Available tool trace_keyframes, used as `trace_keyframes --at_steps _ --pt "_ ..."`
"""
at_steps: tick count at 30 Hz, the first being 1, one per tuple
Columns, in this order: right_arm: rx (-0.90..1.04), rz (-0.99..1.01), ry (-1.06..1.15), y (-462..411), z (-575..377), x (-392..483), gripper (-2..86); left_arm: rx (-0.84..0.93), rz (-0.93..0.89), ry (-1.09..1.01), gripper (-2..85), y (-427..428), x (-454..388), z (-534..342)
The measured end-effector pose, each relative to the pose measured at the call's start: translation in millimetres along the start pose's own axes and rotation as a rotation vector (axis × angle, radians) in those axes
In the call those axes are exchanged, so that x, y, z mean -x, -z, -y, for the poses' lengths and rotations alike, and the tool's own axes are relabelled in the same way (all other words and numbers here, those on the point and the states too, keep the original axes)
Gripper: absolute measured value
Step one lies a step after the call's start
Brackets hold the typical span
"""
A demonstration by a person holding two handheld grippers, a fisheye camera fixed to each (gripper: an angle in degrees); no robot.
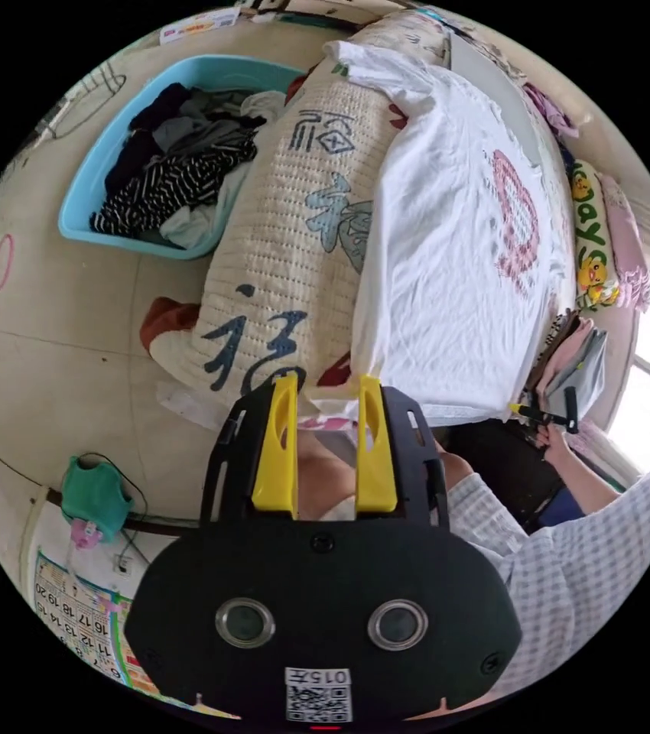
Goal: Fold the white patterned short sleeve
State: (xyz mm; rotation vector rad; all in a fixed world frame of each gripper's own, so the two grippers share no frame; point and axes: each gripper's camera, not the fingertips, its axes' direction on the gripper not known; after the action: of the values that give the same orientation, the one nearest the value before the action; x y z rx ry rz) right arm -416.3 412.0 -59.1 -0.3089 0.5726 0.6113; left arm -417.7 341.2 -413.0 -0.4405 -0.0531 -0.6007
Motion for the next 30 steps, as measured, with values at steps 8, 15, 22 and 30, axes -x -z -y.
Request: trace_keyframes --at_steps 8,15,22,30 --pt "-0.054 -0.047 -0.090 -50 -10 -22 0.5 -0.014 0.190 0.001 1.8 -13 -47 4" --pt "-0.119 0.041 -0.134 -88 -28 -54 -0.1 0.046 0.381 0.043 -0.5 -55 -96 23" --pt "-0.213 -0.011 -0.276 -116 -80 -79 0.4 0.076 0.551 0.159 -0.8 -36 -125 21" --pt "-0.494 -0.109 -0.107 -95 -88 -60 -0.7 -0.188 0.654 -0.217 -0.7 -19 -290 97"
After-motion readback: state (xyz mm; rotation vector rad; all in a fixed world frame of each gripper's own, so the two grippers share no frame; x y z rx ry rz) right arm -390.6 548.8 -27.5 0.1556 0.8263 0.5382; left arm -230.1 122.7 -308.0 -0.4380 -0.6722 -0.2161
